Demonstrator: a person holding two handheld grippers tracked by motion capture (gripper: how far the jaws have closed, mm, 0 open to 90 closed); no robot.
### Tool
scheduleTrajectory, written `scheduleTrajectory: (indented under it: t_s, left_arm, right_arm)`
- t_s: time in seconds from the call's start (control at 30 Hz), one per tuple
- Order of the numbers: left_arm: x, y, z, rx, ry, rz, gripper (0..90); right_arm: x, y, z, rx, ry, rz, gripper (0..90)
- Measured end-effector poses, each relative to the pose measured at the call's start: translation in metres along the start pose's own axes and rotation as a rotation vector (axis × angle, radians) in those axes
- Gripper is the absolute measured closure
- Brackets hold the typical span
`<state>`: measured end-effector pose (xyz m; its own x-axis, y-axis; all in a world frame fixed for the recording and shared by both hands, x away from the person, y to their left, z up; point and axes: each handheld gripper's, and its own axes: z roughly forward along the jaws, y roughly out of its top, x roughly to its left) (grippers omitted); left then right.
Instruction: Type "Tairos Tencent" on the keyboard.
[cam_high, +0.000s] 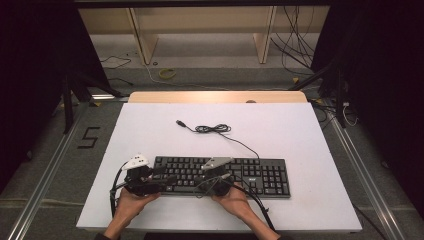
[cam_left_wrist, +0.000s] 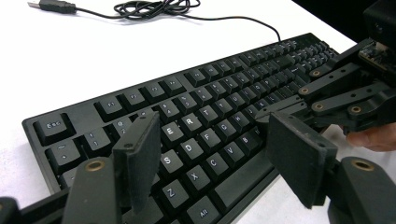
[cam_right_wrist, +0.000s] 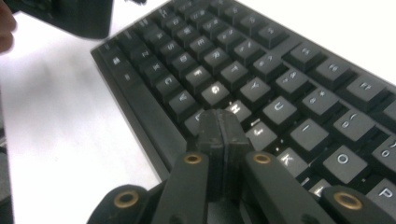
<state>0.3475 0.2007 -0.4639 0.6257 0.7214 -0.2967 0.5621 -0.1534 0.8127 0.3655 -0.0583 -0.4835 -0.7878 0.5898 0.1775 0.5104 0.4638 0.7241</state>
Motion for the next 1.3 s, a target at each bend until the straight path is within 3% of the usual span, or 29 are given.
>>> scheduleTrajectory:
  t_s: [0.2,1.0,1.3]
  left_arm:
    - [0.001,0.0,0.0,-0.001,0.001,0.0,34.9]
    - [0.003,0.0,-0.001,-0.001,0.017,0.001,35.1]
    - [0.002,0.0,-0.001,0.002,0.013,0.002,38.3]
  right_arm:
    - [0.002,-0.002,0.002,-0.007,-0.011,-0.011,90.0]
    - [-0.004,0.002,-0.011,-0.052,0.007,0.033,88.1]
    - [-0.005,0.003,-0.018,-0.078,0.019,0.038,70.3]
